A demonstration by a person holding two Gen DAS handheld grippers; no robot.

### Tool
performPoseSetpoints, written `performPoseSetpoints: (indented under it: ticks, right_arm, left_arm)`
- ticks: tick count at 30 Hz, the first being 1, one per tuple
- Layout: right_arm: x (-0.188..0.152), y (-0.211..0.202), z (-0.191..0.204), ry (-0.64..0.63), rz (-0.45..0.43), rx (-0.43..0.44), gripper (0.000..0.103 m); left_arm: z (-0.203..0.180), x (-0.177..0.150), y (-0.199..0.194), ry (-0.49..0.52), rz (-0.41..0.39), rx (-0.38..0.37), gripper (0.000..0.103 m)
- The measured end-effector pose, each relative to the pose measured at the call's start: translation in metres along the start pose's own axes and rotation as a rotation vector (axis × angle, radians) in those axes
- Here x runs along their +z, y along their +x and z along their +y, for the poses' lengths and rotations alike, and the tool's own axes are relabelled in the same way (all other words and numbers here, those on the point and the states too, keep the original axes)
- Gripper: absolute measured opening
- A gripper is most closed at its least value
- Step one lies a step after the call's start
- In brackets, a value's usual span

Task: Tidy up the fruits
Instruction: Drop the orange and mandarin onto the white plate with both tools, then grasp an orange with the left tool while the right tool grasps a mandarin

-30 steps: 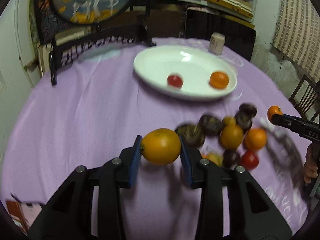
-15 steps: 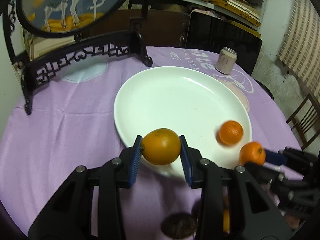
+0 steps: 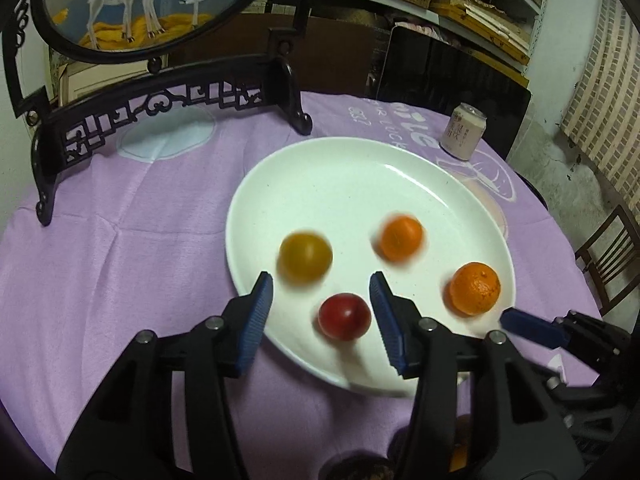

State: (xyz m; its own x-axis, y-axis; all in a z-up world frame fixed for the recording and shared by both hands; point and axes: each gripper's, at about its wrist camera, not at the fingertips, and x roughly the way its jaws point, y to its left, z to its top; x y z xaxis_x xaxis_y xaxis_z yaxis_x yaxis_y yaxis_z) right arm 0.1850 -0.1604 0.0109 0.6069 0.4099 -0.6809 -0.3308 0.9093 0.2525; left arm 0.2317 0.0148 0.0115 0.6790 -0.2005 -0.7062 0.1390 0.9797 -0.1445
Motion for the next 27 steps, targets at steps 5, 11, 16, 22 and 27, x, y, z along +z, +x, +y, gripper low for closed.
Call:
performPoseSetpoints:
  ticks: [5, 11, 16, 22, 27]
  right_arm:
    - [-0.006, -0.024, -0.006, 0.034, -0.037, 0.01, 0.046]
    - [-0.029, -0.052, -0.018, 0.084, -0.066, 0.033, 0.046]
    - [-0.05, -0.066, -0.023, 0.095, -0.075, 0.03, 0.046]
    - [-0.07, -0.083, -0.03, 0.131, -0.111, 0.012, 0.061]
    - [-0.077, -0.091, -0.028, 0.126, -0.121, 0.023, 0.061]
  left_arm:
    - [0.003, -0.016, -0.018, 0.002, -0.007, 0.013, 0.054]
    - [0.014, -0.044, -0.051, -0.021, -0.025, 0.024, 0.054]
    - [0.003, -0.078, -0.085, 0.033, -0.055, 0.05, 0.071]
    - [-0.014, -0.127, -0.116, 0.119, -0.071, 0.041, 0.073]
    - [-0.017, -0.154, -0.114, 0.141, -0.013, 0.054, 0.076]
